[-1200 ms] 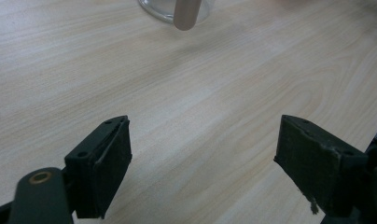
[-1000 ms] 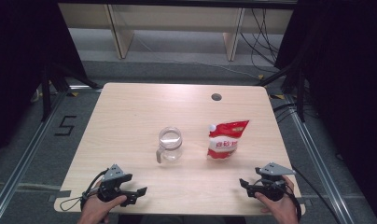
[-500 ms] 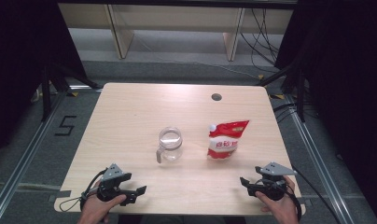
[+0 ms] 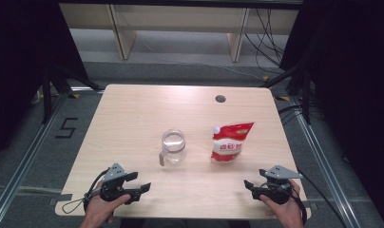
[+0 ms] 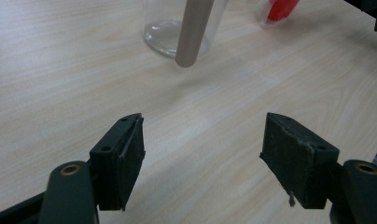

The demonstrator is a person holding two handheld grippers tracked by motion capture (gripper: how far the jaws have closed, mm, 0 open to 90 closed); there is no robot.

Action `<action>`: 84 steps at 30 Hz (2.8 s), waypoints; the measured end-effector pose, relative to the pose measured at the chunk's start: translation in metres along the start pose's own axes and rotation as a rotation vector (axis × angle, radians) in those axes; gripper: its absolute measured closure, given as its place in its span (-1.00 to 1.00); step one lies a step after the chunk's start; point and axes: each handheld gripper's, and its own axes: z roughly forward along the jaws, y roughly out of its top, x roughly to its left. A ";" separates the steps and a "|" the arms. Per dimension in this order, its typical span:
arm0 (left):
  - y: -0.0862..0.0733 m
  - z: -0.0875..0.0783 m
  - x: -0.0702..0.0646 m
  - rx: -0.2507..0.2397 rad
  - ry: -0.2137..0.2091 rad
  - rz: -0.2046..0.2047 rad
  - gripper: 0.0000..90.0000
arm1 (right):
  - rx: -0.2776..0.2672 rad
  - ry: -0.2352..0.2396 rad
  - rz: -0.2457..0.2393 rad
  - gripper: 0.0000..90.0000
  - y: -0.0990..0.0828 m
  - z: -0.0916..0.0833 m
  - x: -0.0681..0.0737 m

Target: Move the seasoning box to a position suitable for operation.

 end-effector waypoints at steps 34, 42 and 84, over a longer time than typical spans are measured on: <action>0.053 0.065 -0.007 -0.014 0.056 0.149 0.07 | -0.018 -0.021 0.001 -0.42 0.000 0.001 0.002; 0.055 0.072 -0.009 -0.021 0.044 0.148 0.33 | -0.023 -0.012 0.000 -0.42 -0.001 0.001 0.001; 0.039 0.061 -0.050 0.001 -0.270 0.379 0.63 | -0.020 -0.007 -0.004 -0.40 0.000 0.003 0.003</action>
